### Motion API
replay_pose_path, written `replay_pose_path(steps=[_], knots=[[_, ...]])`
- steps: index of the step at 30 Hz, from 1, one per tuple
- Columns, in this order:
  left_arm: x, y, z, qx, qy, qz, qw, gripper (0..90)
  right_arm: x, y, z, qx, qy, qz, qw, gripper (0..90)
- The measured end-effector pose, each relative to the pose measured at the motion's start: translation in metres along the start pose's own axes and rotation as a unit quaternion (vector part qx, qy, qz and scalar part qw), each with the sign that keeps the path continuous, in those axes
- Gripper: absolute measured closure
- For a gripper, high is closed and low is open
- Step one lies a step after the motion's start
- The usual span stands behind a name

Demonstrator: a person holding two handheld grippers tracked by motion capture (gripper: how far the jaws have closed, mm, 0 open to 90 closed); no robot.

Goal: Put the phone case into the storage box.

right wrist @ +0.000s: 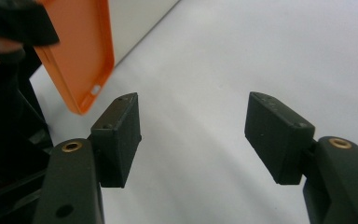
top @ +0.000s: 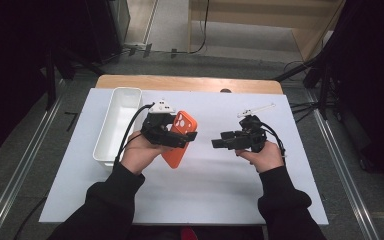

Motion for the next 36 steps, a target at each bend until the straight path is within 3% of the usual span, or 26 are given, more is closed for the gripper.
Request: replay_pose_path(steps=[6,13,16,23,28,36], knots=[[-0.004,-0.001,0.003,-0.006,0.005,-0.004,1.0000,16.2,0.001,0.008,0.002,-0.023,-0.008,-0.006,0.9997,34.4],[-0.012,-0.005,0.007,-0.010,0.003,-0.011,0.9999,16.2,0.003,0.019,0.005,-0.057,-0.001,-0.006,0.9983,33.5],[-0.017,-0.007,0.007,-0.016,0.012,-0.013,0.9997,16.2,0.004,0.025,0.005,-0.060,0.000,-0.001,0.9982,30.8],[-0.024,-0.010,0.008,-0.009,0.006,-0.020,0.9998,16.2,0.001,0.041,0.007,-0.065,0.001,-0.001,0.9979,28.2],[-0.026,-0.011,0.011,-0.010,0.001,-0.024,0.9997,16.2,-0.004,0.053,0.011,-0.081,0.008,-0.007,0.9966,25.8],[-0.030,-0.012,0.016,-0.016,-0.007,-0.029,0.9994,16.2,-0.009,0.076,0.013,-0.084,0.019,-0.030,0.9958,25.4]])
Point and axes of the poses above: each handheld gripper's, and its own axes: x roughly forward along the jaws, y roughly out of its underside, z roughly to its left, the point moved 3 cm from there along x, roughly forward along the jaws
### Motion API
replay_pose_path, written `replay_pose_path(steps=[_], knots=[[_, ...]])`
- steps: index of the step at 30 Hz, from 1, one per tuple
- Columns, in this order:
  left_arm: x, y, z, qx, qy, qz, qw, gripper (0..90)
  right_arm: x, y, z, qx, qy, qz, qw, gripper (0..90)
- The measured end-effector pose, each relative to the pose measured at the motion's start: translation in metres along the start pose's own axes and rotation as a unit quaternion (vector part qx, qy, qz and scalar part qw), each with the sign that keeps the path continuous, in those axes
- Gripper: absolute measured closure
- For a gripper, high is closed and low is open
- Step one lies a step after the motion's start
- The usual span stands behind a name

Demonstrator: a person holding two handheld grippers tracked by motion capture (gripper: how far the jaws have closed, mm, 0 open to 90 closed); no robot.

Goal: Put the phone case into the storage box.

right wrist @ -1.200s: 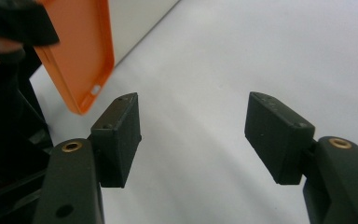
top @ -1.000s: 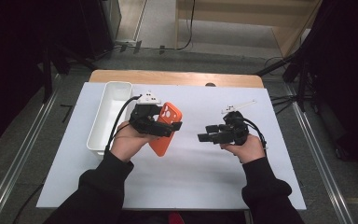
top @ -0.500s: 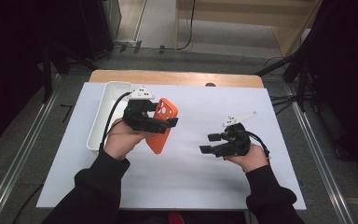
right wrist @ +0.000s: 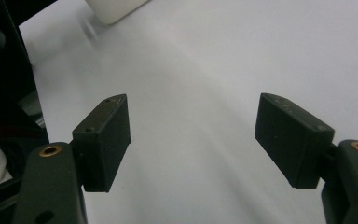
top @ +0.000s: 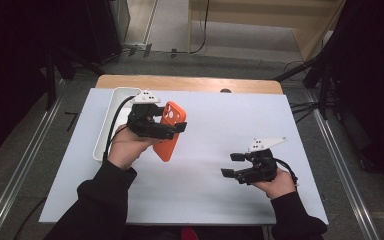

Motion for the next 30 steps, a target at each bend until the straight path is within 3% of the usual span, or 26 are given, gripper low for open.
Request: replay_pose_path(steps=[8,16,30], knots=[[-0.006,-0.001,0.008,-0.007,-0.012,-0.009,0.9999,16.2,-0.004,0.017,0.002,0.013,0.007,0.001,0.9999,25.4],[-0.013,-0.001,0.016,-0.015,-0.026,-0.016,0.9994,16.2,-0.003,0.034,0.005,0.010,0.010,0.003,0.9999,25.4],[-0.023,-0.009,0.033,-0.033,-0.077,-0.030,0.9960,16.2,-0.011,0.049,0.008,0.010,0.030,-0.004,0.9995,25.3]])
Point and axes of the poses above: each handheld gripper's, and its own axes: x roughly forward along the jaws, y roughly out of its underside, z roughly to its left, the point moved 3 cm from there along x, roughly forward along the jaws
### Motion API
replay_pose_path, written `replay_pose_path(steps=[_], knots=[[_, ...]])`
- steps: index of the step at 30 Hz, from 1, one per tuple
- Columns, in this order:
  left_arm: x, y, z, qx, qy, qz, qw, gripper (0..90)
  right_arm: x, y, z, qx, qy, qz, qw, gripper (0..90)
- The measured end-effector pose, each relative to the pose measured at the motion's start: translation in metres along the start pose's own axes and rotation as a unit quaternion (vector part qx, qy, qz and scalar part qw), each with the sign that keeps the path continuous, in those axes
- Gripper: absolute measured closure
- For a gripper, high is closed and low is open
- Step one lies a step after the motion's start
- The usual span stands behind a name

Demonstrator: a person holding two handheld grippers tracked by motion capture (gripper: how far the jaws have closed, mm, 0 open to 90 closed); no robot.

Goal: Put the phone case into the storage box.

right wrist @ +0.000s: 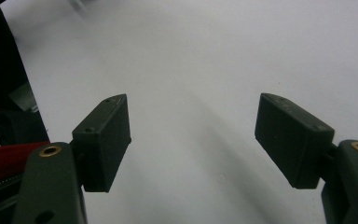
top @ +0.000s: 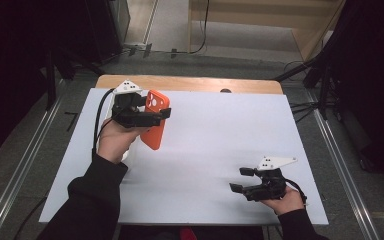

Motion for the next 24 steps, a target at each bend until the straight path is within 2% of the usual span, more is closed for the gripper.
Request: replay_pose_path(steps=[12,16,18,24], knots=[[-0.009,-0.020,0.015,0.003,-0.043,-0.010,0.9990,16.1,0.001,0.006,-0.001,-0.003,0.011,0.013,0.9999,24.8],[-0.011,-0.024,0.019,0.005,-0.058,-0.013,0.9982,16.2,-0.001,0.006,-0.001,-0.002,0.012,0.008,0.9999,24.7],[-0.012,-0.027,0.023,-0.003,-0.060,-0.018,0.9980,16.2,-0.001,0.006,0.000,-0.002,0.008,0.009,0.9999,24.7],[-0.015,-0.036,0.034,-0.003,-0.094,-0.025,0.9953,16.1,-0.002,0.007,0.000,-0.001,0.007,0.007,1.0000,24.3]])
Point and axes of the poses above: each handheld gripper's, and its own axes: x roughly forward along the jaws, y roughly out of its underside, z roughly to its left, the point moved 3 cm from there along x, roughly forward along the jaws
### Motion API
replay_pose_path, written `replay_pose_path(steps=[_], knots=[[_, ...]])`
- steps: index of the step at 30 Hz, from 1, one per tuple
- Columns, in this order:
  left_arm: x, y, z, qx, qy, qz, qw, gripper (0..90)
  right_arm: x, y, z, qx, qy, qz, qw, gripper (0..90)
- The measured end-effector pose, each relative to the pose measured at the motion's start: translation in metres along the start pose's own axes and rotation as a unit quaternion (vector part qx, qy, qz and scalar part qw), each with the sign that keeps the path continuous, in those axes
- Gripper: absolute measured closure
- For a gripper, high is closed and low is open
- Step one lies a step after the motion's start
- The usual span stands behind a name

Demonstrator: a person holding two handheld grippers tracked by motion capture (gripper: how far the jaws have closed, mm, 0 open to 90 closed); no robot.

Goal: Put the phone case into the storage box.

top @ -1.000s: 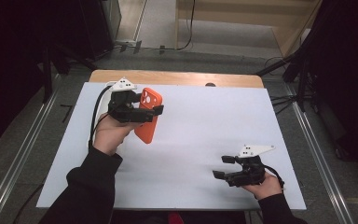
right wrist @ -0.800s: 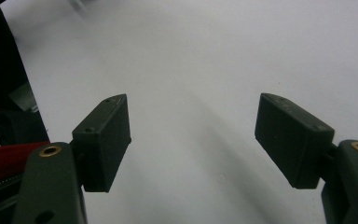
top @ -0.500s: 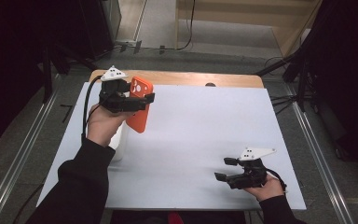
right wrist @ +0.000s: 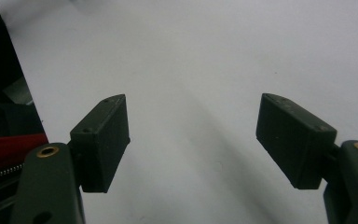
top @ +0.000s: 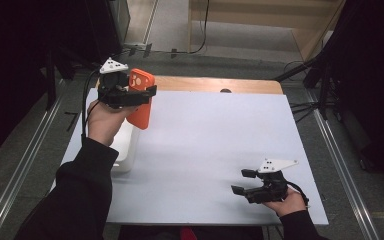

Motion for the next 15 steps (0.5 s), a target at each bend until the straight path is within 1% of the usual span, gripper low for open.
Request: replay_pose_path(steps=[3,5,11,15], knots=[[0.001,-0.004,0.008,-0.009,-0.016,-0.005,0.9998,16.1,-0.001,0.000,-0.001,0.000,0.002,-0.001,1.0000,24.4],[0.001,-0.005,0.013,-0.018,-0.019,-0.006,0.9996,16.1,-0.002,0.000,0.000,0.000,0.003,-0.003,1.0000,24.3],[0.006,-0.009,0.024,-0.024,-0.045,-0.012,0.9986,16.1,-0.004,0.001,-0.001,-0.002,0.005,-0.008,1.0000,24.3],[0.010,-0.012,0.033,-0.029,-0.061,-0.013,0.9976,16.1,-0.006,-0.001,0.001,-0.004,0.005,-0.016,0.9998,24.3]])
Point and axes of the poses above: each handheld gripper's, and its own axes: x roughly forward along the jaws, y roughly out of its underside, z roughly to its left, the point moved 3 cm from there along x, roughly forward along the jaws
